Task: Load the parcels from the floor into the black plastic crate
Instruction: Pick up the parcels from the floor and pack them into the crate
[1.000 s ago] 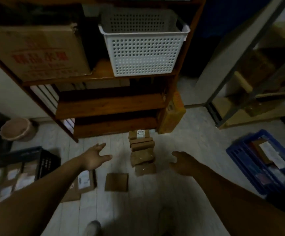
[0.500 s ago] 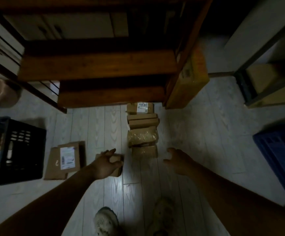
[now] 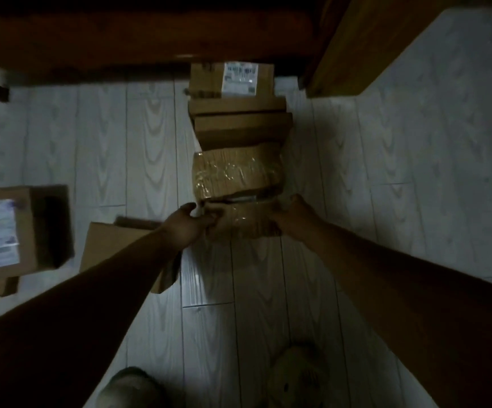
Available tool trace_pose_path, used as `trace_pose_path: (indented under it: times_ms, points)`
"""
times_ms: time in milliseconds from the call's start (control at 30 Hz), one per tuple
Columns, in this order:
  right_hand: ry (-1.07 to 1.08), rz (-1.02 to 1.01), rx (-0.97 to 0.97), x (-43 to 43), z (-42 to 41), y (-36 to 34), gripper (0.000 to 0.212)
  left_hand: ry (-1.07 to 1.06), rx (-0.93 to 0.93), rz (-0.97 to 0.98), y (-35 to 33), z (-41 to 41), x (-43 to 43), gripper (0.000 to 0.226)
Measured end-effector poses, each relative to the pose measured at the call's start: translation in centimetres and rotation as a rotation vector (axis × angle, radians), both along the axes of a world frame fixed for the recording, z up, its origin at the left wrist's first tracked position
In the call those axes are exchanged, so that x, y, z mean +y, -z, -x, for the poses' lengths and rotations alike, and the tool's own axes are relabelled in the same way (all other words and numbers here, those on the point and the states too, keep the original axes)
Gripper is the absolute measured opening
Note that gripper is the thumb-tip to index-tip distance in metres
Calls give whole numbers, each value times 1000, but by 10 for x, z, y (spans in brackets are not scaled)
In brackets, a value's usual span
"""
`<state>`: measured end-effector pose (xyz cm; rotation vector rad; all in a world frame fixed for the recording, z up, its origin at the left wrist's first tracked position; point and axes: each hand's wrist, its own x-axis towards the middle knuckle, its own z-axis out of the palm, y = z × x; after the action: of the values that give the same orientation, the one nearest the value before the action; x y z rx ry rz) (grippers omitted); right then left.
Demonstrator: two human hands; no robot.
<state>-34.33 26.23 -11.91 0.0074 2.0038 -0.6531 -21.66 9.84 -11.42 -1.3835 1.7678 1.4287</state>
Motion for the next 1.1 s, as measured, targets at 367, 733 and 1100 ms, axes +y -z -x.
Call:
trace_pose_path:
  times_ms: [367, 733, 1100]
  points:
    - [359, 180, -145, 0, -31, 9, 71, -425, 87, -171, 13, -7, 31, 49]
    - [310, 374, 106, -54, -47, -318, 21, -550, 344, -113, -306, -49, -26, 29]
    - [306, 657, 306, -78, -125, -632, 39, -411, 735, -57, -620, -116, -75, 47]
